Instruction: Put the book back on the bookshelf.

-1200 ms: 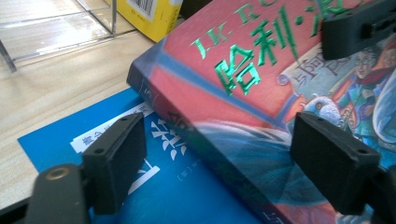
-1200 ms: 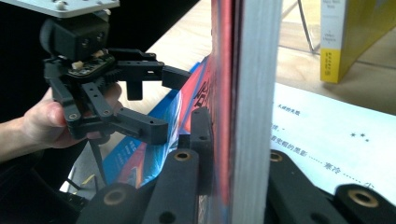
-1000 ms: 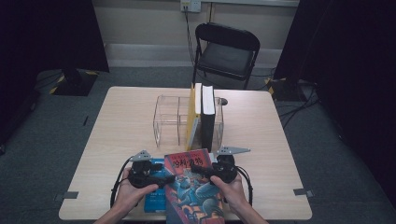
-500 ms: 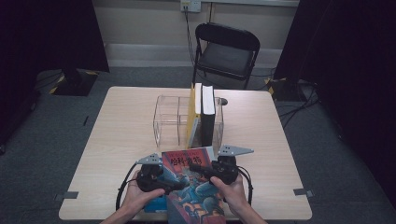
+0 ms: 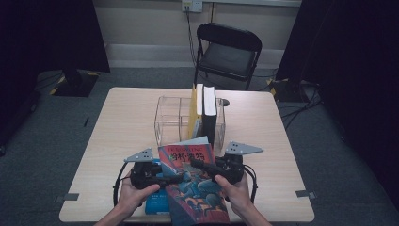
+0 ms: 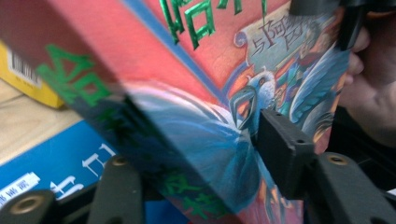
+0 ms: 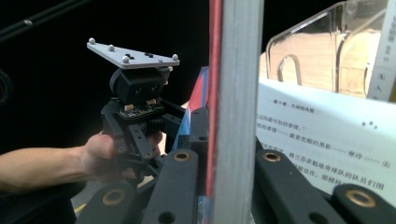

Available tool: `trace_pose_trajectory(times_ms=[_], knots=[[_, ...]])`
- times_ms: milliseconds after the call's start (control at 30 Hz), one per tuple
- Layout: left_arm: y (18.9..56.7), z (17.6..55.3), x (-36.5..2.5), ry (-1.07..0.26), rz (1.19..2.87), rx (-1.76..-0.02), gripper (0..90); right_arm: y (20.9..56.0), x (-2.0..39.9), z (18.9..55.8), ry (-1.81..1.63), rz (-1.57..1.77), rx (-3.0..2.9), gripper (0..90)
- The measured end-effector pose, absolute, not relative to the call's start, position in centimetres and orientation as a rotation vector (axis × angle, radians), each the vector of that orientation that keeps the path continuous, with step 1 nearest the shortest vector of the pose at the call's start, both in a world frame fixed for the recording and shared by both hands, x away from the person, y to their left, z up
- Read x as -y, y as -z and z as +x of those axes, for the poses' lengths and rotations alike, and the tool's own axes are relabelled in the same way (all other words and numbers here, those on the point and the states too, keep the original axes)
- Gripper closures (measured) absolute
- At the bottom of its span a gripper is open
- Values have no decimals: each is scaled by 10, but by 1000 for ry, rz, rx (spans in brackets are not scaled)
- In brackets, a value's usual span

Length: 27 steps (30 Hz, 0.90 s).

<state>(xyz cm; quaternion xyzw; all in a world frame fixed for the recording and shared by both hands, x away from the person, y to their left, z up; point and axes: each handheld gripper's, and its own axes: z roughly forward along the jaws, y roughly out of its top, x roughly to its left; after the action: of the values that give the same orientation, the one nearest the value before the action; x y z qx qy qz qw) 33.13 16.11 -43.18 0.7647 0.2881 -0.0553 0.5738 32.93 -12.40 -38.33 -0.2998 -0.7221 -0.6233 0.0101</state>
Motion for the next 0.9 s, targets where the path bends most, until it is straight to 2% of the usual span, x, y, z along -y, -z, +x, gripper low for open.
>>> trace_pose_trajectory(times_ms=[267,567,900], knots=[[414,329,-169,108,1761,-651,634,372,121,328,1992,-913,2259,835],[398,330,-169,45,1747,-632,686,351,118,332,1989,-881,2334,827],[383,330,-172,-40,1751,-614,724,344,116,330,2053,-870,2314,817]])
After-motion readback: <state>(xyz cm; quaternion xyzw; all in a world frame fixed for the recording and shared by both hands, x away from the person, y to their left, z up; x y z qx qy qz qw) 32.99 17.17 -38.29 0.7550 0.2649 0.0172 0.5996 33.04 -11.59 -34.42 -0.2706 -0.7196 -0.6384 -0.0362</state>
